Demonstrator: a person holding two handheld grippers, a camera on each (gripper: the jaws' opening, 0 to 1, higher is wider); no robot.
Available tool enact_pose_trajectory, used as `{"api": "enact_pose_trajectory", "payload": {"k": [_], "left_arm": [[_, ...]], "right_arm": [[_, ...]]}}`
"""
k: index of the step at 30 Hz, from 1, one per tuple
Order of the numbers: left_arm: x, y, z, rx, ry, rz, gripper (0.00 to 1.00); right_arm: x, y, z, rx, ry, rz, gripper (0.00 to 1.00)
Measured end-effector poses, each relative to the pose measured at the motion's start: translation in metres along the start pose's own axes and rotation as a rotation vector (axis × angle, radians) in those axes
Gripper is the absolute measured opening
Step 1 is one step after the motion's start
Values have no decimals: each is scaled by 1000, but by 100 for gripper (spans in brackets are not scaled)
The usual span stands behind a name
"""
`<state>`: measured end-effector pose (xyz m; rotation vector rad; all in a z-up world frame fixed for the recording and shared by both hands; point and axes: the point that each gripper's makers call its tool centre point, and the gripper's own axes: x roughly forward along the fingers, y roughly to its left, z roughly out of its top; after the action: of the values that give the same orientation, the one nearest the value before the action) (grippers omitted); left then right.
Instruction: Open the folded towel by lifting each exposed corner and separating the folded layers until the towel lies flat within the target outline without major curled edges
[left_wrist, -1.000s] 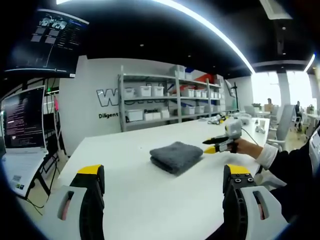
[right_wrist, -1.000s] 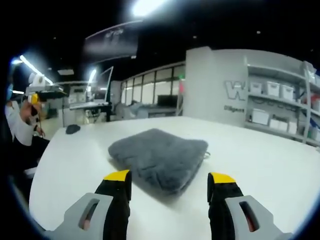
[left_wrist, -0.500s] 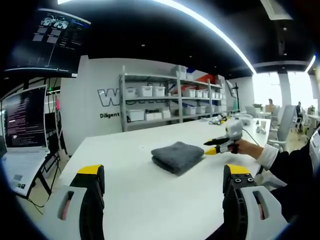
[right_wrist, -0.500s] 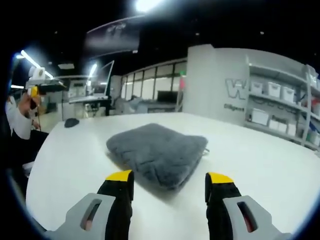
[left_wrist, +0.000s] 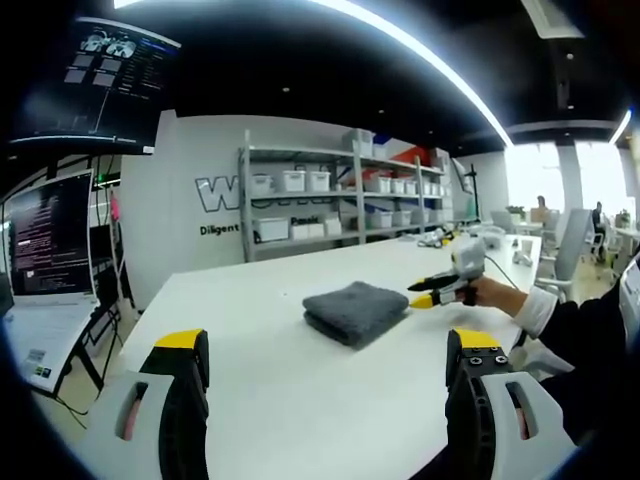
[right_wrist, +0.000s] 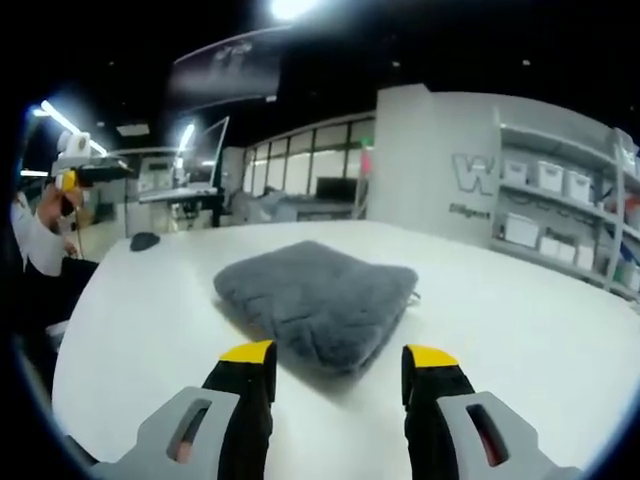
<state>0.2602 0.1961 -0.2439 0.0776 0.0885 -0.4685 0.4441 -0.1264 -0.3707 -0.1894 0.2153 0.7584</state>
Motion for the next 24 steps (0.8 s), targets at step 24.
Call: {"api": "enact_pose_trajectory", "payload": {"k": [24], "left_arm": [[1, -2, -1, 12, 7, -8, 97]], "right_arm": [[5, 5, -7, -29, 25, 6, 39]]}}
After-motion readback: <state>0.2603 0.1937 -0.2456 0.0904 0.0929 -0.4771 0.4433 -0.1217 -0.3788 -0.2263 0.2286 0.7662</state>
